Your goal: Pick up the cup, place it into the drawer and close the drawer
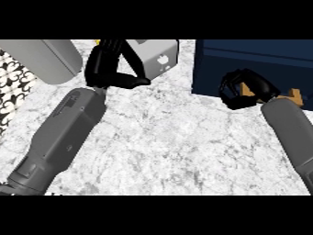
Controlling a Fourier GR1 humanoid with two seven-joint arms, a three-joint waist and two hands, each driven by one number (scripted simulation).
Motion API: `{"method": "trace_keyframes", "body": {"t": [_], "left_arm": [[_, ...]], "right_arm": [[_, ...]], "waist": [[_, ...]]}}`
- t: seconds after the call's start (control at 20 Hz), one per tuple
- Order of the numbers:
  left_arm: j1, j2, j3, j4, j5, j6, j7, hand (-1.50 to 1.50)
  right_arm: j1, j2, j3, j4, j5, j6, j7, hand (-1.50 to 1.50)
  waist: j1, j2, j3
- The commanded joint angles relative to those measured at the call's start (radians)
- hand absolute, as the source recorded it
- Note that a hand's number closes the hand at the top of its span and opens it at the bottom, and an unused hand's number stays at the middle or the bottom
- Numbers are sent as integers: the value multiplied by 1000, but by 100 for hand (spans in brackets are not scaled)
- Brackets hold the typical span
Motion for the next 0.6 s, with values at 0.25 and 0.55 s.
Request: {"method": "trace_keyframes", "body": {"t": [0.25,0.55], "left_arm": [[23,17,-3,-27,10,-40,19,-150],[51,28,-8,-45,12,-72,15,-150]], "right_arm": [[-174,-131,-99,11,-35,-39,73,150],[-146,-160,-108,-10,-60,12,70,150]], "waist": [[53,19,-12],[63,21,-12]]}}
